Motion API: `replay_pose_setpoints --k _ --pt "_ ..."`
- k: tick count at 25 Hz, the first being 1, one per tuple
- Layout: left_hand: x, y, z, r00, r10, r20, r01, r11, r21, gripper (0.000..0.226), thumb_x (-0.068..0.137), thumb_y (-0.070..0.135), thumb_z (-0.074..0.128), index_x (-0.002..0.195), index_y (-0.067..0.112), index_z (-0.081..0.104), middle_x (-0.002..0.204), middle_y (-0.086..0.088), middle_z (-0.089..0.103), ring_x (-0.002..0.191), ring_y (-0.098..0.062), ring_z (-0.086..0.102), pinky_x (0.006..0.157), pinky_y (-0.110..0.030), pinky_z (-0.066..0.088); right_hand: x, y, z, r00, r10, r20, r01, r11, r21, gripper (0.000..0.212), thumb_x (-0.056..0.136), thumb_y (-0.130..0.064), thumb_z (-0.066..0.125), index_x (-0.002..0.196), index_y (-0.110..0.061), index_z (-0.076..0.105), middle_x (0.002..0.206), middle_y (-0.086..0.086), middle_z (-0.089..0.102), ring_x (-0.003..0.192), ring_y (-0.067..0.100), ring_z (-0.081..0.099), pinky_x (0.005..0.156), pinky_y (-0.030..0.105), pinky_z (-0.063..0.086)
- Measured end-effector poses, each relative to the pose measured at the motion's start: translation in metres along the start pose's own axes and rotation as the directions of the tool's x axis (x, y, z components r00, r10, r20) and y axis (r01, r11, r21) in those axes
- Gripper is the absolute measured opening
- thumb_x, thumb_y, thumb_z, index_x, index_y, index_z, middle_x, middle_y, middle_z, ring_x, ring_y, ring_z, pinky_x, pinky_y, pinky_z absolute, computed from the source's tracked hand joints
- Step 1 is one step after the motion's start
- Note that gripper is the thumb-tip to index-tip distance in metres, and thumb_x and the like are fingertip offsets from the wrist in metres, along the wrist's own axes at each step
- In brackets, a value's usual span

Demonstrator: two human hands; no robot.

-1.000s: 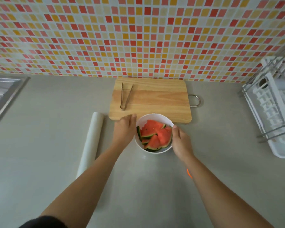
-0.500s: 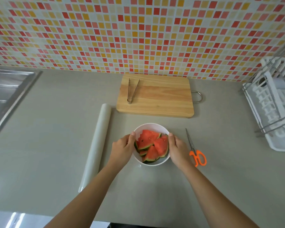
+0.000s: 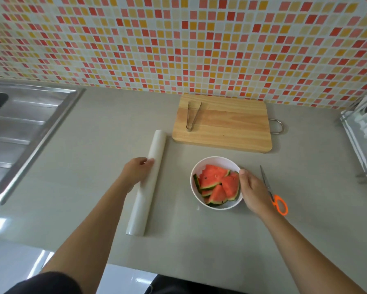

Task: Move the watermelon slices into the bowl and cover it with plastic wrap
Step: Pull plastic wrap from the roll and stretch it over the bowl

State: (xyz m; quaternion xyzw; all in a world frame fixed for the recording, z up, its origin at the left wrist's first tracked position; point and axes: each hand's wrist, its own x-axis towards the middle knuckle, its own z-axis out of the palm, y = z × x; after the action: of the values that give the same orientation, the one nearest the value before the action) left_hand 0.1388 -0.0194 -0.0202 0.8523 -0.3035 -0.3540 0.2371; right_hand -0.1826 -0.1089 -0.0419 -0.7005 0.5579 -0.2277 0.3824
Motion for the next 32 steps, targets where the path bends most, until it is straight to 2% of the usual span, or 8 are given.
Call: replay_pose_setpoints --k 4,7,10,13,16,20,24,32 --pt "0.003 0.005 0.005 1.0 -0.029 -0.002 0.029 0.995 -0.094 0.049 0.086 0.045 0.062 0.12 0.01 0.057 0.111 -0.006 0.061 0.103 -0.028 0.06 0.091 -0.043 0.052 0.007 -0.01 -0.013 0.985 -0.05 -0.164 0.048 0.999 -0.017 0.046 0.095 -0.043 0.027 0.112 -0.013 0.058 0.116 0.01 0.061 0.111 0.021 0.05 0.088 0.027 0.033" --pt "-0.006 0.02 -0.003 0.999 -0.008 -0.038 0.001 0.98 -0.201 0.045 0.083 0.04 0.067 0.115 0.009 0.061 0.107 -0.007 0.063 0.097 -0.027 0.062 0.084 -0.039 0.053 0.013 -0.045 -0.02 0.957 -0.169 -0.234 0.187 0.981 0.058 0.035 0.095 -0.031 0.04 0.118 -0.014 0.059 0.116 0.002 0.062 0.111 0.02 0.056 0.094 0.025 0.039" --pt "-0.033 0.059 -0.02 0.969 0.245 -0.004 -0.228 0.892 -0.391 0.037 0.078 0.044 0.066 0.098 0.013 0.07 0.094 -0.009 0.07 0.084 -0.022 0.067 0.075 -0.036 0.054 0.019 -0.095 -0.023 0.986 -0.162 0.026 0.15 0.954 0.258 0.023 0.093 -0.028 0.049 0.113 -0.032 0.059 0.113 -0.006 0.065 0.097 0.008 0.061 0.08 0.018 0.047" --pt "-0.06 0.105 -0.033 0.917 0.399 0.013 -0.323 0.76 -0.564 0.027 0.084 0.037 0.065 0.101 0.016 0.069 0.089 -0.001 0.074 0.08 -0.015 0.071 0.067 -0.028 0.057 0.018 -0.14 -0.013 0.916 -0.232 0.328 0.07 0.896 0.439 0.023 0.091 -0.034 0.053 0.113 -0.04 0.056 0.114 -0.011 0.064 0.098 0.004 0.064 0.085 0.023 0.051" --pt "-0.071 0.131 -0.041 0.919 0.394 -0.012 -0.303 0.688 -0.66 0.026 0.085 0.028 0.068 0.106 0.017 0.058 0.087 -0.002 0.075 0.079 -0.016 0.072 0.063 -0.025 0.056 0.021 -0.17 -0.008 0.931 -0.302 0.204 0.133 0.802 0.582 0.022 0.09 -0.031 0.057 0.111 -0.036 0.061 0.11 -0.009 0.066 0.098 0.006 0.065 0.08 0.024 0.054" --pt "-0.082 0.131 -0.036 0.885 0.464 -0.033 -0.361 0.64 -0.679 0.04 0.079 0.03 0.074 0.113 0.022 0.056 0.096 -0.011 0.07 0.087 -0.024 0.069 0.077 -0.037 0.057 0.034 -0.195 -0.024 0.966 -0.254 -0.045 0.219 0.714 0.665 0.016 0.088 -0.025 0.061 0.093 -0.038 0.068 0.091 -0.009 0.07 0.088 0.011 0.068 0.078 0.032 0.056" --pt "-0.089 0.134 -0.019 0.853 0.515 -0.09 -0.429 0.592 -0.682 0.049 0.079 0.041 0.068 0.122 0.021 0.057 0.102 -0.014 0.066 0.085 -0.017 0.066 0.073 -0.035 0.053 0.036 -0.211 -0.032 0.956 -0.295 0.006 0.203 0.674 0.71 0.015 0.084 -0.024 0.066 0.098 -0.029 0.069 0.104 0.0 0.07 0.095 0.014 0.068 0.077 0.032 0.057" --pt "-0.095 0.137 0.0 0.803 0.543 -0.246 -0.58 0.616 -0.533 0.041 0.074 0.052 0.066 0.112 0.05 0.051 0.1 0.011 0.062 0.088 -0.016 0.067 0.069 -0.027 0.053 0.036 -0.223 -0.043 0.953 -0.171 -0.249 0.297 0.683 0.668 0.007 0.077 -0.029 0.073 0.084 -0.029 0.072 0.09 -0.003 0.074 0.088 0.013 0.069 0.074 0.032 0.057"
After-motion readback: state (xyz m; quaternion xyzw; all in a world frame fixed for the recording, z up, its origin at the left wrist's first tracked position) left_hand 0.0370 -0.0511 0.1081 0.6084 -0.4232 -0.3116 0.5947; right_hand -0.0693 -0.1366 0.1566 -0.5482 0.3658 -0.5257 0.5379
